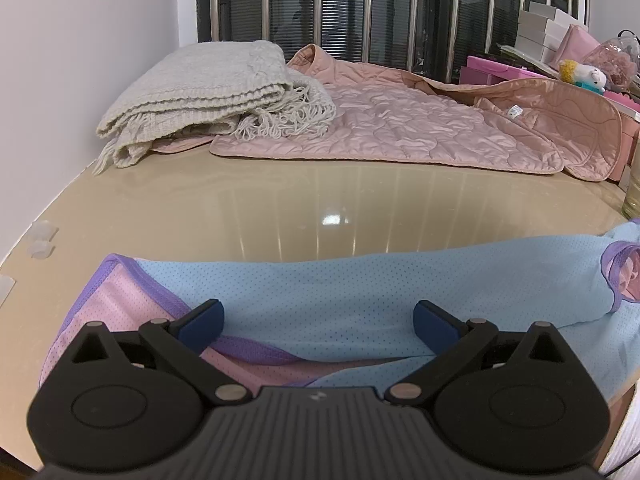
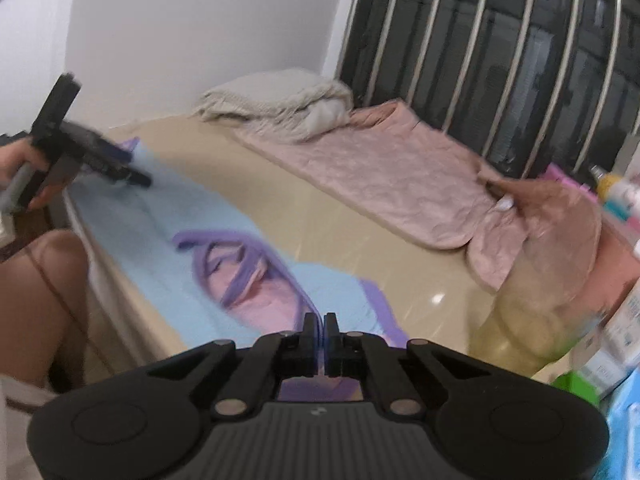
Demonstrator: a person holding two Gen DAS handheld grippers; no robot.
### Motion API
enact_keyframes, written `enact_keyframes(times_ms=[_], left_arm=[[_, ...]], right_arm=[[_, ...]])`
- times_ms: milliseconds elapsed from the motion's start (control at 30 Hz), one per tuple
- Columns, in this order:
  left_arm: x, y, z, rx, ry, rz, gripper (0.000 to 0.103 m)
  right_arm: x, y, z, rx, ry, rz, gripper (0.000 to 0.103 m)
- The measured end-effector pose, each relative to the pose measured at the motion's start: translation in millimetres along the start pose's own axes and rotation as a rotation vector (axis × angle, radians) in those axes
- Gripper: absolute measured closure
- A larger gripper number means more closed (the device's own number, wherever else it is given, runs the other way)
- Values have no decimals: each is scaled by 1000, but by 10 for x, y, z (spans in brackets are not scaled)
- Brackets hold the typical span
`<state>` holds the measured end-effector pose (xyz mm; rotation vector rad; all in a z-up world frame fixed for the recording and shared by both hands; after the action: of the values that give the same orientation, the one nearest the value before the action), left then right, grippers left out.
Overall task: Fold clothes
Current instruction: 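Press the folded garment flat with the right gripper while the left gripper holds its edge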
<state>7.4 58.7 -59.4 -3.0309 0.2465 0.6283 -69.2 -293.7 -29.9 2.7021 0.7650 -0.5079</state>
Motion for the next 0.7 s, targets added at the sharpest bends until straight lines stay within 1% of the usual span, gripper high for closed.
enact_keyframes(times_ms=[33, 100, 200, 267, 300, 333, 367, 400, 433, 533, 600, 700], left_arm=[[1, 0, 0, 0, 1, 0, 1], [3, -9, -5, 1, 1, 3, 1], [8, -27, -8, 7, 3, 13, 1], [15, -41, -10, 10, 4, 23, 1], [17, -43, -11, 11, 4, 25, 1], [19, -41, -11, 10, 4, 25, 1], [20, -41, -11, 10, 4, 25, 1], [21, -42, -11, 11, 4, 25, 1], [22, -42, -11, 11, 4, 24, 1], [26, -45, -11, 11, 2, 24, 1], [29, -46, -12, 11, 0, 24, 1], [35, -53, -11, 10, -1, 23, 1]], right_arm=[[27, -27, 60, 10, -18, -11, 101], [60, -51, 128, 37, -24, -21, 101], [36, -18, 133, 106, -12, -35, 97], [8, -5, 119, 138, -7, -67, 79], [-16, -8, 113, 144, -8, -86, 62], [-43, -25, 97, 142, -2, -110, 57], [-62, -44, 75, 133, 6, -131, 56], [-76, -65, 56, 120, 11, -148, 53], [-81, -80, 42, 103, 15, -161, 47], [-19, -54, 38, 40, 14, -153, 45], [26, -5, 75, 29, -7, -160, 45], [73, 57, 163, -24, -39, -164, 46]])
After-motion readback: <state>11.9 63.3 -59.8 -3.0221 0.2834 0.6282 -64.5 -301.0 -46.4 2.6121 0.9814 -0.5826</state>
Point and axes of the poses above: each gripper's, at about its wrist camera, not at the fingertips, and x roughly the way its jaws point, y to its right, z to its underside, the point moved 10 cm from there along x, roughly the way its jaws point, and after that the axes turned 15 degrees about y, right-handed, at the moved point
